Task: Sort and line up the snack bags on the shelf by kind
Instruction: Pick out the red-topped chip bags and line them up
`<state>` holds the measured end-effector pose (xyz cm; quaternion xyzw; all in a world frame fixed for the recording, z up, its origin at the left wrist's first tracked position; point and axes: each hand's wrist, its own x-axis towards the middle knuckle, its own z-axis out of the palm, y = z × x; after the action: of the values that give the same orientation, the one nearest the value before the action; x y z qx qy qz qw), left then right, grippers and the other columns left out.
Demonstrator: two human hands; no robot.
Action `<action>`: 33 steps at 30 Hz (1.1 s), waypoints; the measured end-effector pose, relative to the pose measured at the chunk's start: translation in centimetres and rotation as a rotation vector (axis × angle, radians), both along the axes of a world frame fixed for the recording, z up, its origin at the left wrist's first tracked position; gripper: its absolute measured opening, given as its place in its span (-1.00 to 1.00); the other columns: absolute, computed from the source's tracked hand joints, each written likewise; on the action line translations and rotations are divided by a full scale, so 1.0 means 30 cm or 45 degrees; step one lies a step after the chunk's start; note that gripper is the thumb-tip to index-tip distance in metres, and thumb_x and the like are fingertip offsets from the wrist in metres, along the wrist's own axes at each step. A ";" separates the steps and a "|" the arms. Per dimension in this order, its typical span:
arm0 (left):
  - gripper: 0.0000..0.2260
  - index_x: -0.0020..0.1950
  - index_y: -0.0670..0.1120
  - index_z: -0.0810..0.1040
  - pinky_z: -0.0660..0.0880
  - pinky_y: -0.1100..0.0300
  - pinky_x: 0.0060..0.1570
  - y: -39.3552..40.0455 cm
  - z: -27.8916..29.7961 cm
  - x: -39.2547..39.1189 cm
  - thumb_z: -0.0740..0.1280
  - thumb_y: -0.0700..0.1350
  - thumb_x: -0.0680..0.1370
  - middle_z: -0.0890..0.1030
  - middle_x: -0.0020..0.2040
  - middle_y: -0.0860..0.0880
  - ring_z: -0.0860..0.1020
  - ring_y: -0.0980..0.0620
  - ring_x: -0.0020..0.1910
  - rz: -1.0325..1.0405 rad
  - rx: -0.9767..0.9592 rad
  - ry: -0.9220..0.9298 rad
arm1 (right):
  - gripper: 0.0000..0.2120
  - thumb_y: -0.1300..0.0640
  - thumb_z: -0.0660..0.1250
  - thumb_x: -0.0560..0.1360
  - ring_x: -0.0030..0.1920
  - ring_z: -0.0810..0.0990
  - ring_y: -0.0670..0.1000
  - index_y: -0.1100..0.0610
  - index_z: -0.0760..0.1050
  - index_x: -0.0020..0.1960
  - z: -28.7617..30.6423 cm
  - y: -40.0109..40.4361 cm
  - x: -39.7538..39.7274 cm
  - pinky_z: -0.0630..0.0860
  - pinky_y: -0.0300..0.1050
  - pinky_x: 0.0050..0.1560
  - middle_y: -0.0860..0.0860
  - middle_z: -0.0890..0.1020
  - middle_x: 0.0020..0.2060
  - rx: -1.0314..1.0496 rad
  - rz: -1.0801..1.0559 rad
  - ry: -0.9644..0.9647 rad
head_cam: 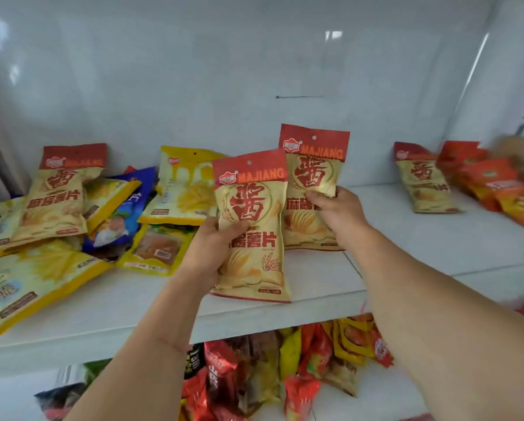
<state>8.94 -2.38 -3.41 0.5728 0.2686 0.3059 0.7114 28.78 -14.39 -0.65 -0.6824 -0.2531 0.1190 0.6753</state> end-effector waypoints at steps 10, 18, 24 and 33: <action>-0.67 0.29 -0.19 0.50 0.66 -0.18 -0.10 -0.416 -0.047 0.450 0.43 -0.21 0.55 0.72 0.05 -0.20 0.71 -0.21 -0.02 -0.146 -0.160 -0.041 | -0.86 0.07 0.47 0.50 -0.15 0.61 -0.21 0.00 0.56 0.03 -0.064 -0.475 0.397 0.49 -0.30 -0.19 -0.16 0.66 -0.14 -0.030 -0.116 -0.015; -0.71 0.21 -0.16 0.53 0.67 -0.12 -0.09 -0.495 -0.043 0.784 0.47 -0.15 0.53 0.74 -0.01 -0.13 0.73 -0.15 -0.08 -0.158 -0.111 -0.015 | -0.81 0.07 0.47 0.49 -0.11 0.66 -0.11 0.03 0.59 0.08 -0.055 -0.610 0.715 0.56 -0.20 -0.10 -0.10 0.69 -0.09 -0.080 -0.219 -0.069; -0.70 0.22 -0.14 0.52 0.64 -0.21 -0.01 -0.551 -0.032 1.016 0.47 -0.12 0.53 0.74 0.00 -0.12 0.73 -0.16 -0.06 -0.172 -0.106 -0.014 | -0.76 0.07 0.46 0.50 -0.15 0.59 -0.23 0.04 0.58 0.15 -0.059 -0.667 0.970 0.47 -0.35 -0.22 -0.21 0.64 -0.15 -0.118 -0.234 -0.121; -0.71 0.21 -0.13 0.52 0.63 -0.26 0.01 -0.634 -0.034 1.248 0.46 -0.12 0.54 0.74 -0.01 -0.13 0.72 -0.17 -0.06 0.076 -0.079 0.027 | -0.90 0.01 0.47 0.48 -0.10 0.63 -0.02 -0.07 0.54 -0.11 -0.164 -0.624 1.320 0.53 -0.09 0.00 -0.14 0.64 -0.19 -0.222 -0.103 -0.144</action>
<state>46.37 -21.40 -4.42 0.5454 0.3024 0.3126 0.7165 68.37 -33.12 -5.58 -0.7539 -0.2518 0.0745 0.6023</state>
